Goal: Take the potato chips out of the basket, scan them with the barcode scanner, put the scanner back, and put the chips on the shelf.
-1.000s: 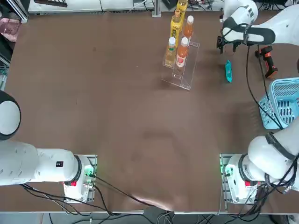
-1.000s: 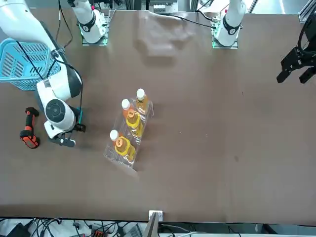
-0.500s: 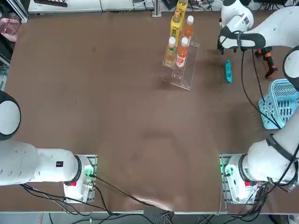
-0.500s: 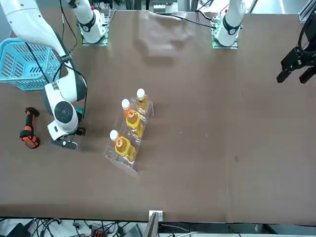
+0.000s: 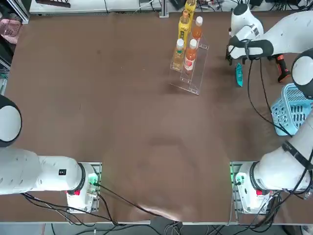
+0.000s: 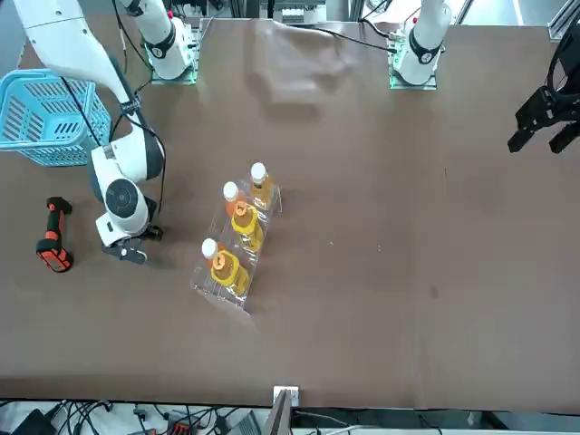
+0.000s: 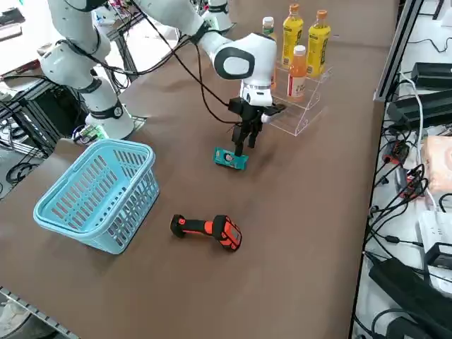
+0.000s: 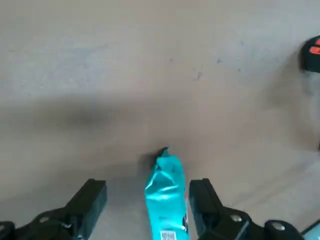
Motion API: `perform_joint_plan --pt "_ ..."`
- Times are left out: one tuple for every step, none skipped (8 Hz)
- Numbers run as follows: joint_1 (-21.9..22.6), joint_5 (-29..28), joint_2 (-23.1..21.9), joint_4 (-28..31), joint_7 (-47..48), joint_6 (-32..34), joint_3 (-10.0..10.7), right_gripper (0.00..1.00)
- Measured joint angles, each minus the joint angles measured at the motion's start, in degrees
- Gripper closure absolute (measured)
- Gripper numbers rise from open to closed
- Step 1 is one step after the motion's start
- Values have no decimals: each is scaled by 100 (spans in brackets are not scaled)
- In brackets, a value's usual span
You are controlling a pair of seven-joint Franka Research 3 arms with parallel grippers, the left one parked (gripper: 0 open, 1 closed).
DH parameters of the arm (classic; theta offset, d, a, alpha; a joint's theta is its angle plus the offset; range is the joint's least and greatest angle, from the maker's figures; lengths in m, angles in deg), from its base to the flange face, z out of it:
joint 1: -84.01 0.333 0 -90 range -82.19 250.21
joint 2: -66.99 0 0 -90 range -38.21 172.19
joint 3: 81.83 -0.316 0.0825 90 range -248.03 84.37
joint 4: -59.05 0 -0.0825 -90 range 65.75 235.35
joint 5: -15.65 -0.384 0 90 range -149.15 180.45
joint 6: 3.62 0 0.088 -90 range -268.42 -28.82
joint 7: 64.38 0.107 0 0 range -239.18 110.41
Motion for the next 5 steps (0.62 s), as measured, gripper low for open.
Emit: perform_joint_plan --pt "42 -18 -71 100 1 3 45 0" --pt "48 -19 -119 208 5 0 85 0" --pt "49 -19 -142 284 5 -7 140 0" --pt "49 -19 -144 336 5 -15 184 0" --pt "49 -19 -145 381 5 -23 202 0"
